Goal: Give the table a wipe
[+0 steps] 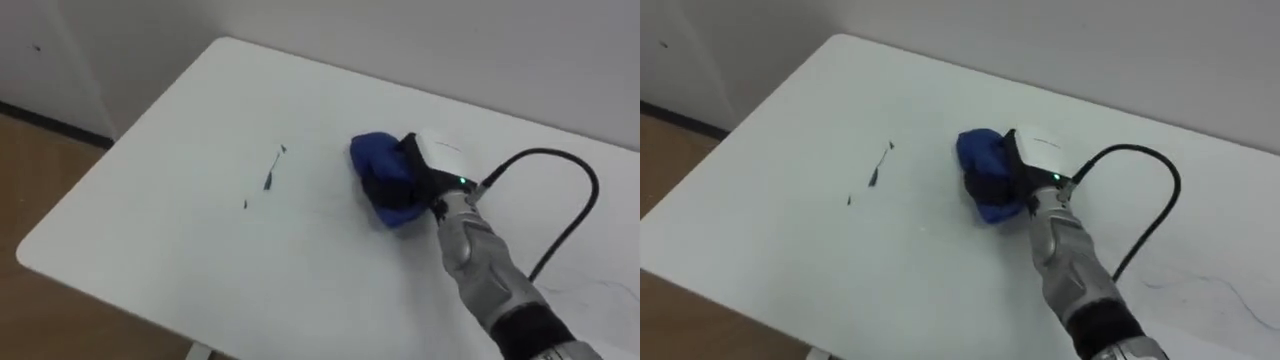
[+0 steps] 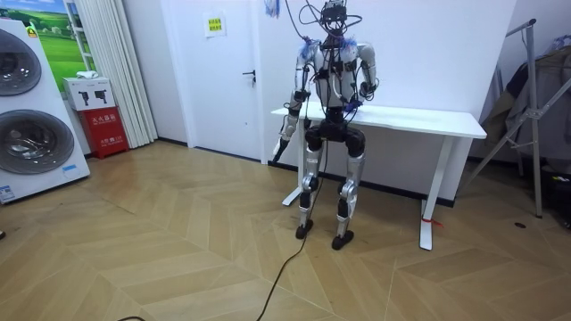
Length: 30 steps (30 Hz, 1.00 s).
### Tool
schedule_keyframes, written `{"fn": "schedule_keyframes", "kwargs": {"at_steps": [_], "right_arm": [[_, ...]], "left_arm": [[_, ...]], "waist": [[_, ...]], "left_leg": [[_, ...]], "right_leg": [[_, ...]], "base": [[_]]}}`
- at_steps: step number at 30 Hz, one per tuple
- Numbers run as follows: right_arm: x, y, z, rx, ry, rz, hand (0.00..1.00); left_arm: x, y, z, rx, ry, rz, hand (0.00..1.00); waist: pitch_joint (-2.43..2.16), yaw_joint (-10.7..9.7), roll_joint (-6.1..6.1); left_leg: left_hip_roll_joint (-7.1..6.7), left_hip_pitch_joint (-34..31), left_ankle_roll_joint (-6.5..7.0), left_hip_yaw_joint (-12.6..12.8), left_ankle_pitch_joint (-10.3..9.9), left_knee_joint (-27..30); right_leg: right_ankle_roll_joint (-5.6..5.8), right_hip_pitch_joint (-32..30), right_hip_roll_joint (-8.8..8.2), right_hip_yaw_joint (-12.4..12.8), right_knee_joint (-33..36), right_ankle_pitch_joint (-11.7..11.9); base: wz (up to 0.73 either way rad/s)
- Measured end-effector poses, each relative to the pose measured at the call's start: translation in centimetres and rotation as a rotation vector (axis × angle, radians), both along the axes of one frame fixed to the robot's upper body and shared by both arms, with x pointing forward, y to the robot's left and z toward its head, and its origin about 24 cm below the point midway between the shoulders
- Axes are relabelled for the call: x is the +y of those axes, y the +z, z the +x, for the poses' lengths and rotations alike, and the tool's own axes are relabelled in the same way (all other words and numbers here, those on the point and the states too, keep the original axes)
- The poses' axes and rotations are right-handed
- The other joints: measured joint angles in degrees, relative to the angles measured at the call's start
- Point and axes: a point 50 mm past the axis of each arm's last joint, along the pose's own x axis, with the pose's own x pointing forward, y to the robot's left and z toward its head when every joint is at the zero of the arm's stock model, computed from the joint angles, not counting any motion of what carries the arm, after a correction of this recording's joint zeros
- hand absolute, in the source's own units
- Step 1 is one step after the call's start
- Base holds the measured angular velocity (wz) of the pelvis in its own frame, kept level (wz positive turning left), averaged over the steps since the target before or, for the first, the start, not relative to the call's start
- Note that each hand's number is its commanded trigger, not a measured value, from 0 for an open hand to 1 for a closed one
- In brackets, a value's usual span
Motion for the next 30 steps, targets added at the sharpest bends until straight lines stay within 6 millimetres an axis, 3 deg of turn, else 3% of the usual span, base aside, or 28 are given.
{"fn": "schedule_keyframes", "kwargs": {"at_steps": [3, 5, 9, 11, 12, 14, 19, 22, 23, 24, 25, 26, 27, 30], "right_arm": [[-2.2, -1.5, -2.8, -0.024, -0.097, 0.030, 1.00], [-5.3, -2.7, -6.3, -0.056, -0.252, 0.032, 1.00], [-10.5, -3.3, -10.6, -0.053, -0.449, -0.055, 1.00], [-11.9, -3.3, -11.6, -0.041, -0.497, -0.082, 1.00], [-12.4, -3.3, -11.8, -0.033, -0.513, -0.093, 1.00], [-12.4, -3.5, -11.6, -0.015, -0.538, -0.088, 1.00], [-10.5, -3.2, -8.0, 0.031, -0.516, -0.094, 1.00], [-6.9, -2.1, -4.6, 0.060, -0.345, -0.119, 1.00], [-4.0, -1.2, -2.7, 0.048, -0.222, -0.117, 1.00], [-2.5, -0.7, -1.7, 0.034, -0.155, -0.120, 1.00], [0.4, 0.4, -0.2, 0.005, -0.044, -0.109, 1.00], [2.8, 1.3, 0.9, -0.017, 0.039, -0.083, 1.00], [4.0, 1.9, 1.7, -0.029, 0.101, -0.079, 1.00], [4.4, 1.9, 2.2, -0.019, 0.143, -0.090, 1.00]], "left_arm": [[0.8, 0.4, -1.7, 0.030, 0.051, 0.023, 0.00], [1.5, 0.7, -2.2, 0.024, 0.073, 0.050, 0.00], [2.3, 1.0, -1.0, -0.035, 0.067, 0.079, 0.00], [2.3, 1.1, -0.2, -0.066, 0.056, 0.084, 0.00], [2.3, 1.0, 0.5, -0.082, 0.050, 0.082, 0.00], [2.0, 0.9, 1.5, -0.094, 0.016, 0.071, 0.00], [-0.1, 0.1, 3.7, -0.127, -0.040, 0.018, 0.00], [-1.0, -0.2, 4.2, -0.120, -0.067, -0.009, 0.00], [-1.0, -0.3, 3.9, -0.107, -0.067, -0.010, 0.00], [-1.0, -0.3, 3.8, -0.097, -0.069, -0.010, 0.00], [-1.2, -0.4, 3.8, -0.080, -0.082, -0.011, 0.00], [-1.4, -0.5, 4.0, -0.073, -0.106, -0.017, 0.00], [-1.6, -0.5, 4.0, -0.070, -0.114, -0.021, 0.00], [-1.4, -0.4, 2.5, -0.031, -0.095, -0.019, 0.00]], "waist": [[0.03, -3.9, -0.02], [-0.01, -6.9, -0.05], [-0.40, -8.9, 0.38], [-0.63, -9.6, 0.72], [-0.78, -9.9, 1.00], [-0.92, -9.9, 1.19], [-1.10, -7.8, 1.63], [-0.98, -3.5, 1.39], [-0.91, -1.5, 1.43], [-0.88, -0.9, 1.37], [-0.77, -0.7, 1.04], [-0.38, -0.4, 0.65], [-0.13, 1.3, 0.58], [-0.17, 3.1, 0.44]], "left_leg": [[-0.95, 1.3, 0.11, 0.0, 0.1, 0.0], [-1.33, 2.3, 0.12, 0.8, 0.1, -0.1], [-1.66, 3.2, 0.47, 2.5, -0.1, 0.0], [-1.66, 3.2, 1.12, 2.6, -0.6, 0.0], [-1.60, 3.3, 2.24, 2.6, -1.4, 0.0], [-1.54, 3.5, 2.30, 2.8, -1.5, 0.3], [-0.72, 3.6, 1.94, 5.0, -1.3, 0.4], [0.45, 3.3, 1.34, 7.0, -1.0, 0.1], [0.74, 3.1, 1.21, 6.3, -1.0, -0.1], [0.85, 2.9, 1.13, 5.7, -1.0, 0.0], [0.90, 2.0, 0.93, 4.3, -1.0, 0.2], [0.84, 1.4, 0.70, 3.0, -0.7, 0.3], [0.85, 1.5, 0.61, 2.6, -0.7, 0.2], [0.55, 1.5, 0.72, 0.9, -0.6, 0.3]], "right_leg": [[0.83, 2.8, -0.85, 0.1, -1.1, -0.5], [1.21, 4.3, -1.26, 0.2, -1.5, -0.6], [1.65, 4.7, -1.59, 1.6, -1.4, -0.4], [1.94, 4.6, -1.60, 1.6, -1.2, -0.5], [2.68, 4.5, -1.53, 1.7, -1.0, -0.9], [2.69, 4.5, -1.53, 1.9, -0.5, -0.9], [2.00, 2.7, -1.04, 3.6, 1.2, -0.1], [0.84, 0.3, 0.14, 5.0, 2.1, 0.8], [0.32, -0.7, 0.68, 4.6, 2.3, 1.2], [0.10, -1.0, 0.87, 4.2, 2.2, 1.4], [-0.02, -1.5, 0.92, 2.9, 2.2, 1.4], [-0.08, -1.6, 0.97, 2.4, 2.0, 1.3], [-0.11, -1.7, 1.06, 2.1, 1.5, 1.3], [0.24, -1.1, 0.63, 0.5, 1.2, 1.1]], "base": [[0.45], [0.22], [-0.30], [-0.14], [-0.10], [-0.10], [-0.30], [-0.73], [-0.73], [-0.46], [0.19], [0.38], [0.42], [0.37]]}}
